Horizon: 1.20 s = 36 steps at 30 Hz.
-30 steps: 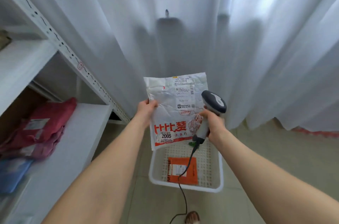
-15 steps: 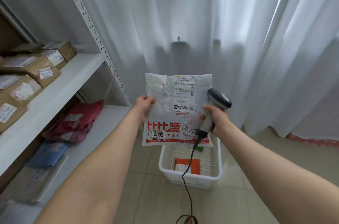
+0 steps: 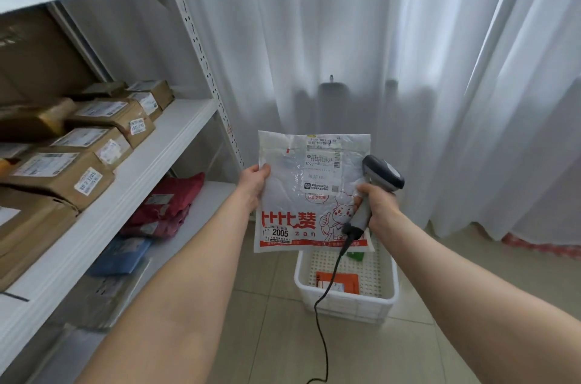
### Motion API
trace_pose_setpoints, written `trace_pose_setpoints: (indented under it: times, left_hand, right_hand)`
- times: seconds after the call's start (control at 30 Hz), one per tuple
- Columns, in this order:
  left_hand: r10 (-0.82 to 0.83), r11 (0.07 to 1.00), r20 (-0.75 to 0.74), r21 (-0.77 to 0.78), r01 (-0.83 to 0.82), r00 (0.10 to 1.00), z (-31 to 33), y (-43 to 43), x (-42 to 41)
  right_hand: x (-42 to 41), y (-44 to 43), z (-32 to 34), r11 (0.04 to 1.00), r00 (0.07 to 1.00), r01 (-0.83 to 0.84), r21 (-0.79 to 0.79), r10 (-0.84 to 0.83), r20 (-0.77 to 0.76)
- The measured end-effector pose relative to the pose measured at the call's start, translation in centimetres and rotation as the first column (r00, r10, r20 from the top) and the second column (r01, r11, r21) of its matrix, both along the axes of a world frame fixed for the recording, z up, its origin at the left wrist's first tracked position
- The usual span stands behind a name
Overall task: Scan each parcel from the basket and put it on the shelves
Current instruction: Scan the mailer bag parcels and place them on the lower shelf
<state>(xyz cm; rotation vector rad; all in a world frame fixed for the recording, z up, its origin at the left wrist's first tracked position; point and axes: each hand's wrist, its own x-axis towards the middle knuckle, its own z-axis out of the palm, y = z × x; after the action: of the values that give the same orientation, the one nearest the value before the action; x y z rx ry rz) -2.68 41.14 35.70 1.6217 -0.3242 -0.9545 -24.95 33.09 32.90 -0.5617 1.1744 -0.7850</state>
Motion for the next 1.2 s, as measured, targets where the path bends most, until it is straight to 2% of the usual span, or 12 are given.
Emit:
trace_pose_setpoints:
  times: [0.17, 0.27, 0.43, 0.53, 0.6, 0.7, 0.83, 1.0, 1.13, 1.2]
  left_hand:
    - [-0.21, 0.97, -0.159, 0.09, 0.226, 0.965, 0.2, 2.6, 2.4]
    - [-0.319, 0.928, -0.164, 0.146, 0.343, 0.933, -0.1, 3.5, 3.0]
    - [-0.35, 0.922, -0.143, 0.12, 0.367, 0.926, 0.0, 3.9, 3.6]
    - [-0.485, 0.841, -0.215, 0.15, 0.52, 0.847, -0.1, 4.7, 4.2]
    - [-0.516, 0.812, -0.227, 0.177, 0.556, 0.826, -0.5, 5.0, 4.2]
    - [-0.447, 0.86, -0.17, 0.188, 0.474, 0.878, -0.7, 4.8, 3.9]
    - [-0.421, 0.889, -0.134, 0.135, 0.437, 0.897, -0.5, 3.8, 3.2]
    - [-0.214, 0.975, -0.09, 0.042, 0.218, 0.973, -0.1, 2.2, 2.2]
    - [-0.094, 0.995, -0.026, 0.025, 0.094, 0.995, -0.6, 1.4, 2.0]
    - [-0.034, 0.999, 0.011, 0.011, 0.034, 0.999, -0.8, 1.2, 1.9]
  right_hand:
    - [1.4, 1.4, 0.6, 0.999, 0.999, 0.023, 0.027, -0.024, 0.036]
    - [2.0, 1.7, 1.1, 0.999, 0.999, 0.035, 0.034, -0.036, 0.037]
    - [2.7, 1.8, 1.3, 0.998, 0.998, 0.056, 0.033, -0.057, 0.022]
    - [2.7, 1.4, 1.4, 0.995, 0.996, 0.091, 0.036, -0.091, 0.02]
    - [2.7, 1.1, 1.5, 0.993, 0.993, 0.112, 0.04, -0.113, 0.023]
    - [3.0, 0.8, 1.5, 0.993, 0.994, 0.108, 0.038, -0.109, 0.025]
    - [2.9, 0.5, 1.7, 1.0, 0.999, 0.029, -0.01, -0.029, 0.029]
    - [2.9, 0.8, 2.1, 0.994, 0.997, -0.078, -0.078, 0.08, 0.022]
    - [2.6, 0.8, 2.5, 0.992, 0.994, -0.095, -0.085, 0.1, 0.052]
    - [2.6, 0.9, 2.7, 0.99, 0.997, -0.078, -0.113, 0.081, 0.02]
